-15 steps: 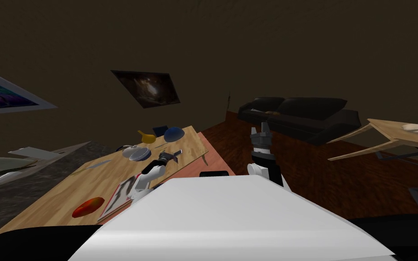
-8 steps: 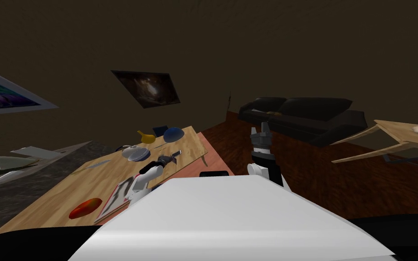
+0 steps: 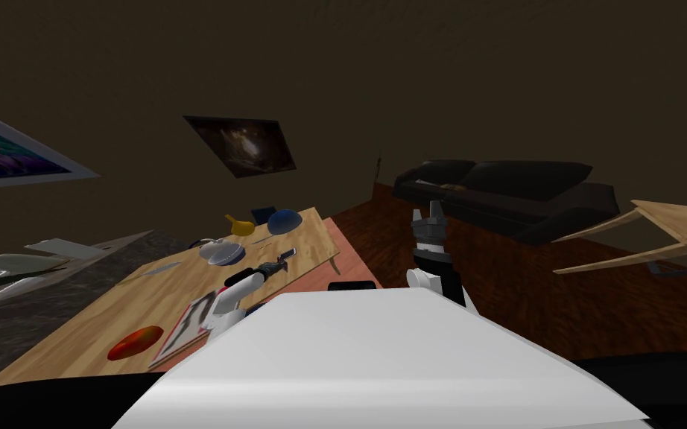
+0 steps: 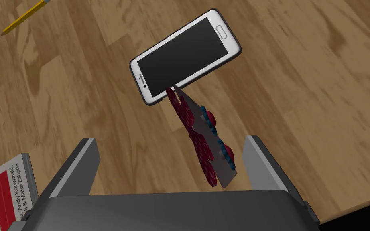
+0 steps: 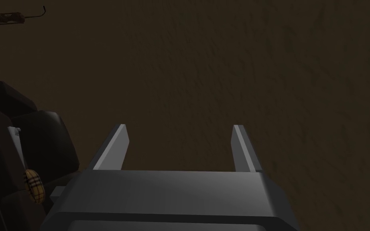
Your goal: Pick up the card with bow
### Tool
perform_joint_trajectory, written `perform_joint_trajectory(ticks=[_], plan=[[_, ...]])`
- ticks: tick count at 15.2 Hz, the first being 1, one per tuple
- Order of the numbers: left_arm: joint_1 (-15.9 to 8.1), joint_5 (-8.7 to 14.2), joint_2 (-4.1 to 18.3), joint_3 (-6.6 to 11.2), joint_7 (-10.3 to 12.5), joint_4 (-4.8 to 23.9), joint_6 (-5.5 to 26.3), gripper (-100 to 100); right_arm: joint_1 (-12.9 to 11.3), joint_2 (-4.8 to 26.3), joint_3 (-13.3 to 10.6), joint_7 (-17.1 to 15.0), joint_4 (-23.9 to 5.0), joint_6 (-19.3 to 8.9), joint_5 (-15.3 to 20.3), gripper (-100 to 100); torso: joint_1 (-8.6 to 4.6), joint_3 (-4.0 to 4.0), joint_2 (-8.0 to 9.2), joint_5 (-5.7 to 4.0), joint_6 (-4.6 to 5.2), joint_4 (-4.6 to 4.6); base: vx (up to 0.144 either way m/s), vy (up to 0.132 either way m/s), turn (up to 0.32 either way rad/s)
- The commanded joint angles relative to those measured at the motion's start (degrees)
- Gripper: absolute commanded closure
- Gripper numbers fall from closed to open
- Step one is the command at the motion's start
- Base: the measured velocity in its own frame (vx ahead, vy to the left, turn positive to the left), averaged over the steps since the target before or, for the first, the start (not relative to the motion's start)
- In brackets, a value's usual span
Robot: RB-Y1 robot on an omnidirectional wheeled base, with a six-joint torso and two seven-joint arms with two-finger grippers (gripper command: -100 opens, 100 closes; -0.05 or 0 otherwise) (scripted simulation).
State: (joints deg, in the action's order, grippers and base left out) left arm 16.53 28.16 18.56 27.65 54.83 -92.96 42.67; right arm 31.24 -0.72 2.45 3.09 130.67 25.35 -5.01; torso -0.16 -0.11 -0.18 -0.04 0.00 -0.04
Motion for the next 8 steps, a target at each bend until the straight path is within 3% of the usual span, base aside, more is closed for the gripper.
perform_joint_trajectory(ticks=[1,4,6,8], plan=[[-0.5,0.9,-0.2,1.18,2.3,1.2,2.9,-100,0.0,0.0,0.0,0.0,0.0,0.0,0.0,0,0.00,0.00,0.00,0.00,0.00,0.00,0.040,-0.042,0.032],[-0.8,1.6,-0.2,1.98,3.8,2.1,5.1,-100,0.0,0.0,0.0,0.0,0.0,0.0,0.0,0,0.02,0.00,0.00,0.00,0.00,0.00,0.034,-0.034,0.026],[-1.5,2.9,-0.2,3.40,6.3,3.8,8.1,-100,0.0,0.0,0.0,0.0,0.0,0.0,0.0,0,0.04,0.01,0.01,0.01,0.00,0.00,0.033,-0.035,0.034],[-1.7,3.4,-0.3,4.01,7.3,4.5,9.8,-100,0.0,0.0,0.0,0.0,0.0,0.0,0.0,0,0.04,0.00,0.00,0.01,0.00,0.00,0.036,-0.034,0.024]])
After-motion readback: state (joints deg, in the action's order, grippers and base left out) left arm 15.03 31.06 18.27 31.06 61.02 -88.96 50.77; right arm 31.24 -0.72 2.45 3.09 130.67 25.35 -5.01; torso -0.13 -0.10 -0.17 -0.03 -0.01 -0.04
